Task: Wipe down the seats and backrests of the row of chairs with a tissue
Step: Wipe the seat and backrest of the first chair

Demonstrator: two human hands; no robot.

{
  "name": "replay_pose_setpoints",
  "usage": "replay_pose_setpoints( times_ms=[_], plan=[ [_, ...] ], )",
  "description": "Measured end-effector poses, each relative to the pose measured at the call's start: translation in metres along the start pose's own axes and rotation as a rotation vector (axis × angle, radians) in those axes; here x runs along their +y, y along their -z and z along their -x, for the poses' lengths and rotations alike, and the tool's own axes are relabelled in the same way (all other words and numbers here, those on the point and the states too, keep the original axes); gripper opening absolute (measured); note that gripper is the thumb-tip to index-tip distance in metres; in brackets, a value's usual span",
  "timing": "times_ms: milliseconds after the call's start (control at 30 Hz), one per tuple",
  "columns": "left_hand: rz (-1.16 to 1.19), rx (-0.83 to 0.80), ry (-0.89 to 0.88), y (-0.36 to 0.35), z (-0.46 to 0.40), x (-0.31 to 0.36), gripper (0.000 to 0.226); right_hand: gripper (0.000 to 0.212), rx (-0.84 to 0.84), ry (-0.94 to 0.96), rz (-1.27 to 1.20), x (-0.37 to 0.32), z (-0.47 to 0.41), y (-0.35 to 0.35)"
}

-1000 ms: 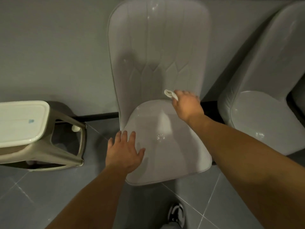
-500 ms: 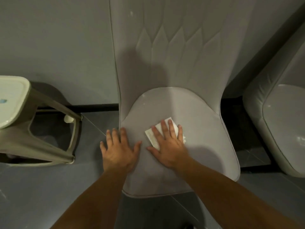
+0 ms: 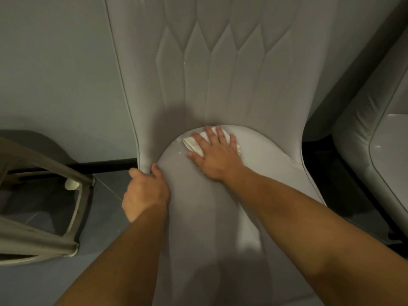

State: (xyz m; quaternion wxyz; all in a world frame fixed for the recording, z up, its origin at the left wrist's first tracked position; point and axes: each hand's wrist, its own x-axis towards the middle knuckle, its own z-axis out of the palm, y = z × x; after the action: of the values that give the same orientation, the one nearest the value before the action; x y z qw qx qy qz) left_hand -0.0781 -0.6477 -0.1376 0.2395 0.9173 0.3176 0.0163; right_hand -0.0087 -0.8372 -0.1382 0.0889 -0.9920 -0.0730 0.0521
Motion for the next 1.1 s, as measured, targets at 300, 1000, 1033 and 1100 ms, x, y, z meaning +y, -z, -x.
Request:
replay_pose_setpoints(
  times_ms=[300, 1000, 1033, 1100],
  plan=[
    [0.022, 0.084, -0.051, -0.008, -0.005, -0.007, 0.057, 0.083, -0.027, 0.015, 0.008, 0.006, -0.014, 0.000],
    [-0.033, 0.174, -0.091, -0.021, -0.009, -0.006, 0.066, 0.070, -0.090, 0.111, 0.028, -0.005, 0.170, -0.003],
    [-0.038, 0.173, -0.091, -0.021, -0.009, -0.006, 0.067, 0.071, -0.100, 0.064, 0.015, -0.004, 0.150, -0.003],
    [-0.037, 0.175, -0.092, -0.021, -0.009, -0.006, 0.068, 0.072, -0.058, -0.009, -0.005, -0.001, 0.110, -0.003]
  ],
)
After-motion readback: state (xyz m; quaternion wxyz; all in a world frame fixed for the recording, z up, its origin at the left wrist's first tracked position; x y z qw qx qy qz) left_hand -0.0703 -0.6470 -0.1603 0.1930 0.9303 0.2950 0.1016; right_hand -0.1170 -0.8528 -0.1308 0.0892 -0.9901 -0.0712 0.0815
